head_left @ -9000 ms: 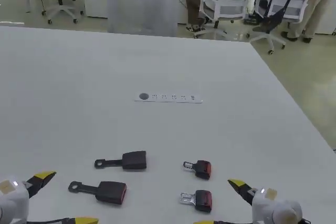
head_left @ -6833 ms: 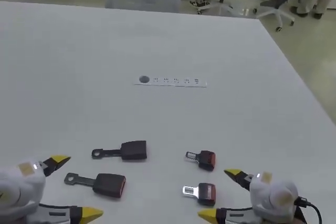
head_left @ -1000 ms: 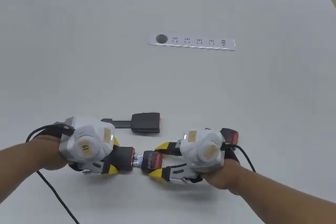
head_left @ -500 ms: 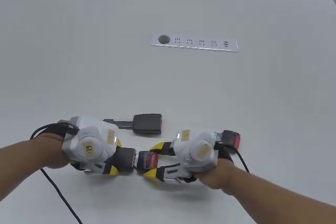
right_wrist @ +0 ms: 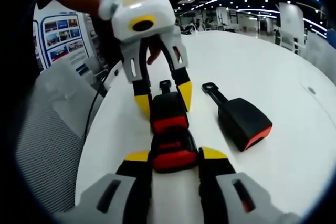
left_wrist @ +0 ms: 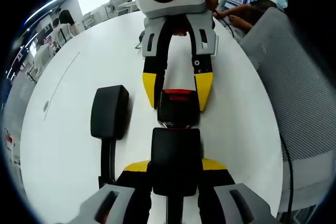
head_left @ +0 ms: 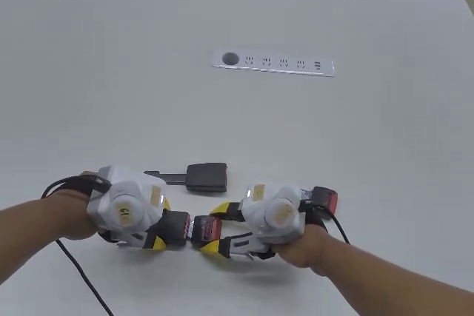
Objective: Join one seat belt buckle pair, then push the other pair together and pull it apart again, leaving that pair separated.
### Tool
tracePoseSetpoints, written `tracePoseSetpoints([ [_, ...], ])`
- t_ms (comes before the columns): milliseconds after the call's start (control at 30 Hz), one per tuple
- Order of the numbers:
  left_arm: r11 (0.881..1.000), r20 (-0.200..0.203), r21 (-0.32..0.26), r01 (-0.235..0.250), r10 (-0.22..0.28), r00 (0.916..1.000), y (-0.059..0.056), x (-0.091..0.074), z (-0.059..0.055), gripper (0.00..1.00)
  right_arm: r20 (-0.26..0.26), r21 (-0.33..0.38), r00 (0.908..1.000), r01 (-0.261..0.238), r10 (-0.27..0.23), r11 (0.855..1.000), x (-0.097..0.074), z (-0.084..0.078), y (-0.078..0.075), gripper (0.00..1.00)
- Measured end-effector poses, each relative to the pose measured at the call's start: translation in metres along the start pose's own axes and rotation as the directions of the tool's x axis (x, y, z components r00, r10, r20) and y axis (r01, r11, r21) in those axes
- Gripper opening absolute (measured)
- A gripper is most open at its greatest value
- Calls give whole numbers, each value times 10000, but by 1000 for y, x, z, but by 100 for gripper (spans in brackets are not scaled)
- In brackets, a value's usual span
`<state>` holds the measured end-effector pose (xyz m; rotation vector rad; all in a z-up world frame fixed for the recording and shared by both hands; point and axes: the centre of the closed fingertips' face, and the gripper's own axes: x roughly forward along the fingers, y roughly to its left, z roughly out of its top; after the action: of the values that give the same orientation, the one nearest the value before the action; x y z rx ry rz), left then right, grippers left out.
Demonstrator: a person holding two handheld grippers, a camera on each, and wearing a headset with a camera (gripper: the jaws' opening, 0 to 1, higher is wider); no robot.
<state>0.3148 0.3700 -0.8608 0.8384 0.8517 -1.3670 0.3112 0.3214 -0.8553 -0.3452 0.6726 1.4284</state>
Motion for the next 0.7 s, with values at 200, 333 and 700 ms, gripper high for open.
tracePoseSetpoints([
  [200, 10000, 131, -37, -7, 7, 9999, 1, -1, 0, 35, 51, -61, 10000, 3, -2, 10000, 0, 0, 0, 34],
  [333, 10000, 246, -72, -16, 18, 9997, 1, -1, -1, 35, 139, -155, 9999, -19, 21, 9999, 0, 0, 0, 34],
  [700, 9999, 1207, -133, 13, 3, 9927, 1, -3, -2, 35, 901, 144, 9959, -133, 120, 9998, -3, -2, -1, 34],
])
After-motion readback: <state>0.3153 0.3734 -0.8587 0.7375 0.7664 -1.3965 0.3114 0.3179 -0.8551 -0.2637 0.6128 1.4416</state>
